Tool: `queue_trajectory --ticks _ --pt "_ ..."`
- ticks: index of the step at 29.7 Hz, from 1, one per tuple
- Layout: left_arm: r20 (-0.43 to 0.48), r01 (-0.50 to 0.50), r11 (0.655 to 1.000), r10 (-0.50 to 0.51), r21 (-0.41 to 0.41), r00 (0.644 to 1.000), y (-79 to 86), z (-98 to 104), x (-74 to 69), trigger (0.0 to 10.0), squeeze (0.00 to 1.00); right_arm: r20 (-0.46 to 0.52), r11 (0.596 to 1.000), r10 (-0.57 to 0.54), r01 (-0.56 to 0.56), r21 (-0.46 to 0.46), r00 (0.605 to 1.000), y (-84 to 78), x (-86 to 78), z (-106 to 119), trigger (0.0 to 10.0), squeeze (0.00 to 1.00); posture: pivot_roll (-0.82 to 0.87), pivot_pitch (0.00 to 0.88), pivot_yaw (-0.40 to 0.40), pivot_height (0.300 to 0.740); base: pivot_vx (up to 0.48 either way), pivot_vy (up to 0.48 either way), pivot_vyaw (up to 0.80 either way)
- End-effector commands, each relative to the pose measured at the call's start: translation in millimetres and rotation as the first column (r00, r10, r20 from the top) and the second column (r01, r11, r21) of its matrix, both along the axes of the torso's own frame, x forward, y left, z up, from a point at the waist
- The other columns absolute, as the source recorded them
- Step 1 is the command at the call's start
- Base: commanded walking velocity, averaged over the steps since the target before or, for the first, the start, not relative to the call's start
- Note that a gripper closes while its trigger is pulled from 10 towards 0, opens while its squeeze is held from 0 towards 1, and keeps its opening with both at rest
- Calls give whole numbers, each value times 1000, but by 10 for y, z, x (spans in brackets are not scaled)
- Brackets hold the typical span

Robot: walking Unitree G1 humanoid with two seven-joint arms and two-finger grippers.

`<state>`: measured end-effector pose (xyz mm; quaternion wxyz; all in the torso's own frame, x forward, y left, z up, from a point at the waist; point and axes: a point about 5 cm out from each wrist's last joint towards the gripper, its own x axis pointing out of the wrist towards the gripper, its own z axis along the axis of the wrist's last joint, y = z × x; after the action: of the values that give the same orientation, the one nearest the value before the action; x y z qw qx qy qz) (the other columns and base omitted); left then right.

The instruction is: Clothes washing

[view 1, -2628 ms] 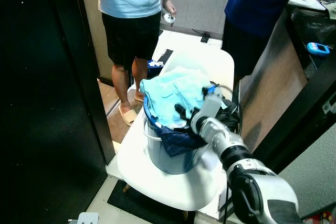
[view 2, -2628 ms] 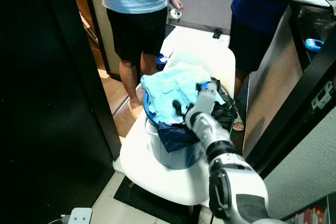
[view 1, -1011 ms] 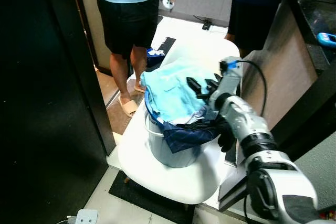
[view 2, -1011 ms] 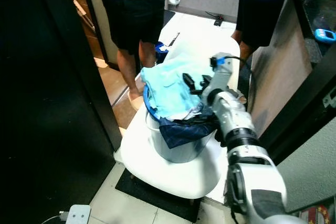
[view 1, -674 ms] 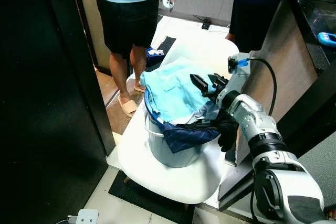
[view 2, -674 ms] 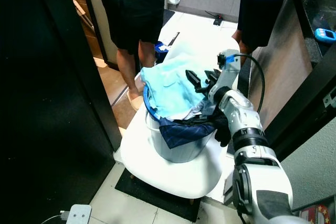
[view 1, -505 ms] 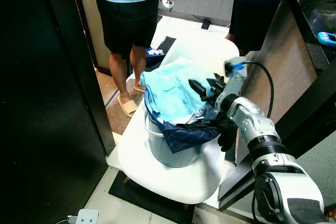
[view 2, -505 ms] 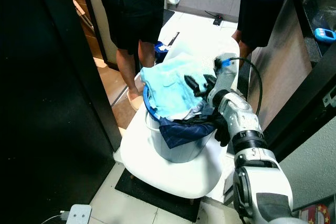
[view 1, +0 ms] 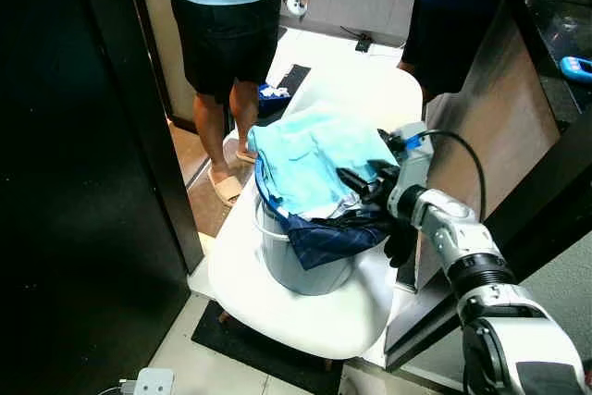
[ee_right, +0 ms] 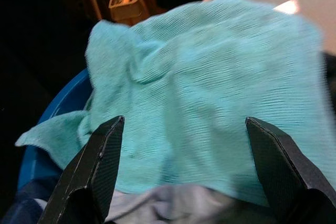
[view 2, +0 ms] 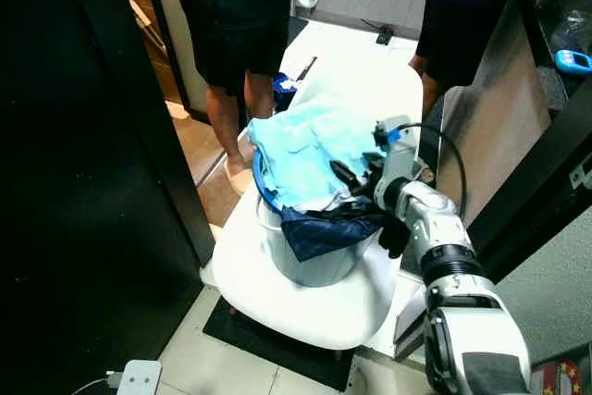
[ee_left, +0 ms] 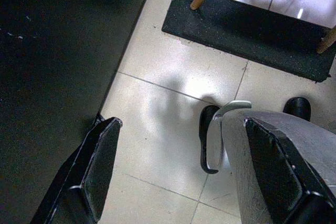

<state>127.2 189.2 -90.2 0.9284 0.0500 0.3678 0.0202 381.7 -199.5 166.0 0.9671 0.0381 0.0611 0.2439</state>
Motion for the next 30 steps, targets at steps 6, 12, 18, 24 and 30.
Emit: queue_trajectory --ticks 6,12,18,24,30 --pt "-168 55 997 -62 -44 984 -157 -165 -381 10000 0 13 998 -51 51 25 999 -153 4 80 10000 0 175 124 -87 740 0 0 0" --pt "-170 57 997 -64 -45 983 -160 -166 -382 10000 0 -22 996 -91 91 -4 996 -141 0 -16 10000 0 175 124 -87 740 0 0 0" --pt "-170 56 997 -62 -45 983 -159 -167 -391 10000 0 -53 994 -105 103 -34 993 -85 -26 -147 10000 0 175 128 -87 740 0 0 0" --pt "-175 54 998 -61 -46 983 -162 -172 -408 10000 0 -59 992 -120 118 -47 991 -68 -20 -167 10000 0 176 130 -91 740 0 0 0" --pt "-173 53 997 -60 -47 983 -168 -171 -403 10000 0 -56 987 -139 134 -85 989 -44 -23 -204 8471 0 175 130 -93 740 0 0 0"
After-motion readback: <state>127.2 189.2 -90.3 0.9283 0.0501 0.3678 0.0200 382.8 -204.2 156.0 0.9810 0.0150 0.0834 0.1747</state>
